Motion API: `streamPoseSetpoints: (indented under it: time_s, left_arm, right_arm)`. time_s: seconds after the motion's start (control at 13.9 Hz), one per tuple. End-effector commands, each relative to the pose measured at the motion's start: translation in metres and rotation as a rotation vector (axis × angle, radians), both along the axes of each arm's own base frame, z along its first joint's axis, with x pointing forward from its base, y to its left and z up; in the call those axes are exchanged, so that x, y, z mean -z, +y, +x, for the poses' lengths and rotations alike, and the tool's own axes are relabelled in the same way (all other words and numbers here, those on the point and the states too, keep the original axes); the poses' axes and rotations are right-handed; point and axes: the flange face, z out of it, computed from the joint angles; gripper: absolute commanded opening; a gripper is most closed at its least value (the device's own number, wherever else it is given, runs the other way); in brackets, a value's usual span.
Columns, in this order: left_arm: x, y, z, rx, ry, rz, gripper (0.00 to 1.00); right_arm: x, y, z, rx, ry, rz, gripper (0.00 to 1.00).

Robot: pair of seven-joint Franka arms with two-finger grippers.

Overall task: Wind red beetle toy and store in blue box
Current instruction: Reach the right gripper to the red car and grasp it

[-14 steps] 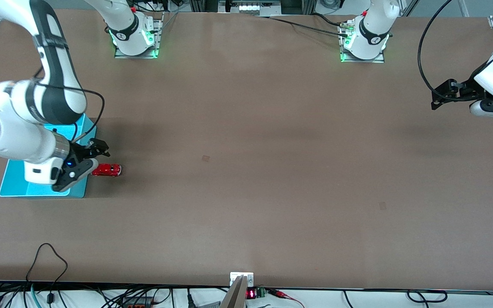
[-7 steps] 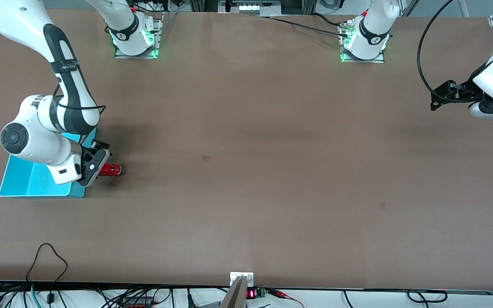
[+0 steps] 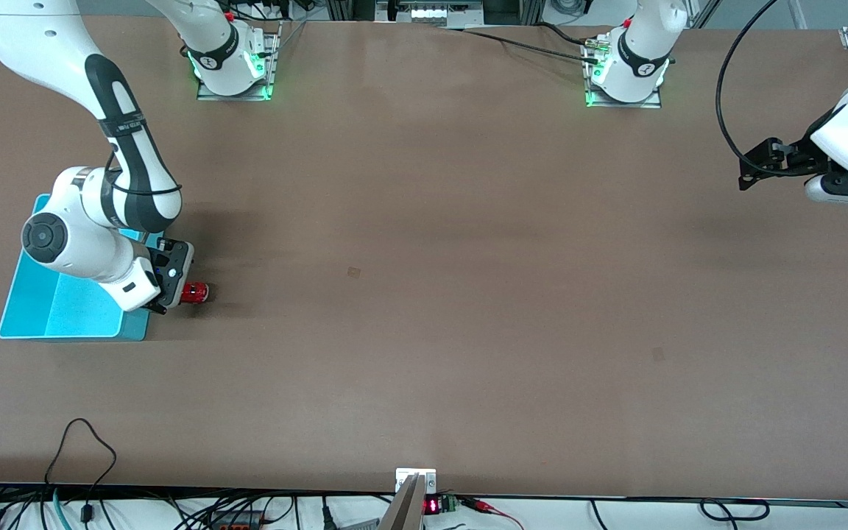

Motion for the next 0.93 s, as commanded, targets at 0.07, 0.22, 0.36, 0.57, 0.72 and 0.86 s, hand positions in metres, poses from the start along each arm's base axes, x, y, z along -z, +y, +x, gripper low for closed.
streamPoseSetpoints:
  time_s: [0.07, 0.22, 0.36, 0.57, 0.72, 0.86]
  left_arm:
    - [-0.005, -0.001, 0.004, 0.0, -0.003, -0.01, 1.0]
    - [-0.005, -0.001, 0.004, 0.0, -0.003, -0.01, 1.0]
    - [-0.005, -0.001, 0.004, 0.0, -0.003, -0.01, 1.0]
    - [-0.005, -0.001, 0.004, 0.0, -0.003, -0.01, 1.0]
    - [-0.005, 0.0, 0.004, -0.002, -0.003, -0.01, 1.0]
    - [-0.005, 0.0, 0.004, -0.002, -0.003, -0.01, 1.0]
  right_arm:
    - [0.019, -0.01, -0.003, -0.08, -0.036, 0.001, 1.0]
    - [0.028, -0.01, -0.004, -0.105, -0.035, 0.0, 1.0]
    - [0.035, -0.011, -0.004, -0.11, -0.038, -0.002, 1.0]
    - [0.047, -0.015, -0.005, -0.117, -0.032, -0.007, 0.89]
    - [0.044, -0.016, -0.005, -0.123, -0.036, -0.008, 0.55]
    - [0.038, -0.013, -0.003, -0.126, -0.045, -0.008, 0.21]
